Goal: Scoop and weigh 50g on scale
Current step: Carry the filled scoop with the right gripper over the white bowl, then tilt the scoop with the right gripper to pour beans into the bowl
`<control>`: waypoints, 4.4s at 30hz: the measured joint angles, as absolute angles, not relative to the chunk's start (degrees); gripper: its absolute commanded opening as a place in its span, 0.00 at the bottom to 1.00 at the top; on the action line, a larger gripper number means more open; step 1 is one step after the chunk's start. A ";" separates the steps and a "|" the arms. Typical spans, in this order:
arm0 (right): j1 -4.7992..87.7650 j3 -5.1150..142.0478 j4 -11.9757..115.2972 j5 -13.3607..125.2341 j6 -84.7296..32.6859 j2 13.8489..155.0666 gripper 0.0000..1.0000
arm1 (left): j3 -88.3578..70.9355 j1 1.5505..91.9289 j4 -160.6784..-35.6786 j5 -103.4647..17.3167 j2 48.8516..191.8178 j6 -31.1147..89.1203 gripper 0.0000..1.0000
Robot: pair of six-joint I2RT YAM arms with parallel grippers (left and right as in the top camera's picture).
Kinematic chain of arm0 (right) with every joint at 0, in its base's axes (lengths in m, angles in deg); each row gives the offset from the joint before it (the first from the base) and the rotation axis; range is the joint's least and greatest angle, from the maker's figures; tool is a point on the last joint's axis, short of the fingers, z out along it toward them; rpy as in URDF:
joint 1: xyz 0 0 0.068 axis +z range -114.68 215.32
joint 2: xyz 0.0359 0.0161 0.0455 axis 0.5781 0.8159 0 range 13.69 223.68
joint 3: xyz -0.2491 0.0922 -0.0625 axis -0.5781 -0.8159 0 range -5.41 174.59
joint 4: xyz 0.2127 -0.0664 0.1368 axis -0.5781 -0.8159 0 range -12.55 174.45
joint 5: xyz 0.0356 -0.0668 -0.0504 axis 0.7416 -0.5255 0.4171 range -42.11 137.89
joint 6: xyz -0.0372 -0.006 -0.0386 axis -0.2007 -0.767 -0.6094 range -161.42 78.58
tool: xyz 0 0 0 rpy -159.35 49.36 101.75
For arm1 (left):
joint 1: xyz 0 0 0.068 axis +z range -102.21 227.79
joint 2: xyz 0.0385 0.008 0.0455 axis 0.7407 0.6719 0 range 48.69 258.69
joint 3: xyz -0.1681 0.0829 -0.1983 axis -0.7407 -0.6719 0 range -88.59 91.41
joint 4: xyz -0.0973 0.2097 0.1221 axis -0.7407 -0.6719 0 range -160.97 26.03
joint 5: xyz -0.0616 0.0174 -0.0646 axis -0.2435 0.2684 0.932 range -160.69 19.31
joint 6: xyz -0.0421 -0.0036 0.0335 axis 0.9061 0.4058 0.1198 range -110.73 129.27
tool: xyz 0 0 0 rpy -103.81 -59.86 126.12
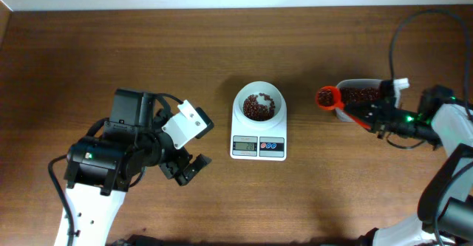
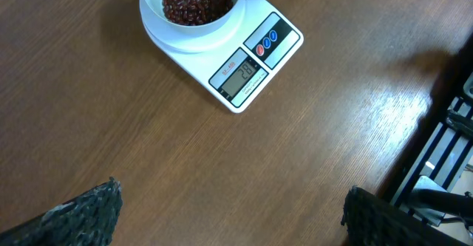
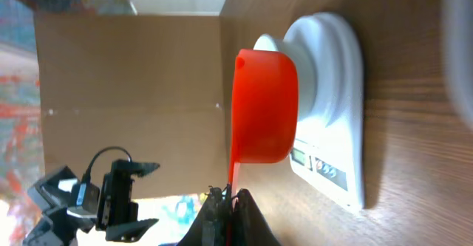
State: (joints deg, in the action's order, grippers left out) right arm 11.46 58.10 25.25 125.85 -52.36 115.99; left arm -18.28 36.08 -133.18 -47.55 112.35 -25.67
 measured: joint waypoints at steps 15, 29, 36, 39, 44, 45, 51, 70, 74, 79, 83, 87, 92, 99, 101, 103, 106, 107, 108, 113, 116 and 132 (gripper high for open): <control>26.76 60.46 27.06 126.70 -52.32 115.99 0.04 | -18.28 36.08 -133.18 -47.55 112.35 -25.67 0.99; 34.08 60.81 47.54 121.13 -42.41 116.01 0.04 | -18.28 36.08 -133.18 -47.55 112.35 -25.67 0.99; 35.57 60.81 58.97 118.79 -45.80 116.12 0.04 | -18.28 36.08 -133.18 -47.55 112.35 -25.67 0.99; 36.55 60.81 59.12 118.41 -52.08 116.12 0.04 | -18.28 36.08 -133.18 -47.55 112.35 -25.67 0.99; 36.82 60.81 59.19 112.54 -56.29 116.12 0.04 | -18.28 36.08 -133.18 -47.55 112.35 -25.67 0.99; 36.82 60.81 59.12 111.62 -57.21 116.12 0.04 | -18.28 36.08 -133.18 -47.55 112.35 -25.67 0.99; 36.82 60.81 58.53 109.80 -67.79 116.12 0.04 | -18.28 36.08 -133.18 -47.55 112.35 -25.67 0.99; 36.82 60.81 57.53 110.92 -80.62 116.12 0.04 | -18.28 36.08 -133.18 -47.55 112.35 -25.67 0.99; 36.82 60.81 59.50 110.90 -80.90 116.12 0.04 | -18.28 36.08 -133.18 -47.55 112.35 -25.67 0.99; 36.82 60.81 60.11 110.92 -84.62 116.12 0.04 | -18.28 36.08 -133.18 -47.55 112.35 -25.67 0.99; 36.82 60.81 60.11 110.90 -87.13 116.12 0.04 | -18.28 36.08 -133.18 -47.55 112.35 -25.67 0.99; 37.69 60.81 60.57 110.90 -88.40 116.12 0.04 | -18.28 36.08 -133.18 -47.55 112.35 -25.67 0.99; 41.06 60.81 60.72 108.05 -88.38 116.12 0.04 | -18.28 36.08 -133.18 -47.55 112.35 -25.67 0.99; 41.14 60.81 61.59 102.81 -88.38 116.12 0.04 | -18.28 36.08 -133.18 -47.55 112.35 -25.67 0.99; 41.14 60.81 61.92 101.69 -88.42 116.12 0.04 | -18.28 36.08 -133.18 -47.55 112.35 -25.67 0.99; 41.14 60.81 62.32 102.26 -88.42 116.12 0.04 | -18.28 36.08 -133.18 -47.55 112.35 -25.67 0.99; 41.14 60.81 61.84 102.11 -88.42 116.12 0.04 | -18.28 36.08 -133.18 -47.55 112.35 -25.67 0.99; 41.14 60.81 61.11 103.33 -88.42 116.12 0.04 | -18.28 36.08 -133.18 -47.55 112.35 -25.67 0.99; 41.14 60.81 61.55 103.44 -88.49 116.12 0.04 | -18.28 36.08 -133.18 -47.55 112.35 -25.67 0.99; 41.14 60.81 61.35 104.08 -88.58 116.12 0.04 | -18.28 36.08 -133.18 -47.55 112.35 -25.67 0.99; 41.14 60.81 60.04 105.10 -88.55 116.12 0.04 | -18.28 36.08 -133.20 -47.55 112.35 -25.67 0.99; 41.14 60.81 63.26 100.45 -86.02 116.14 0.04 | -18.28 36.08 -133.16 -47.55 112.35 -25.67 0.99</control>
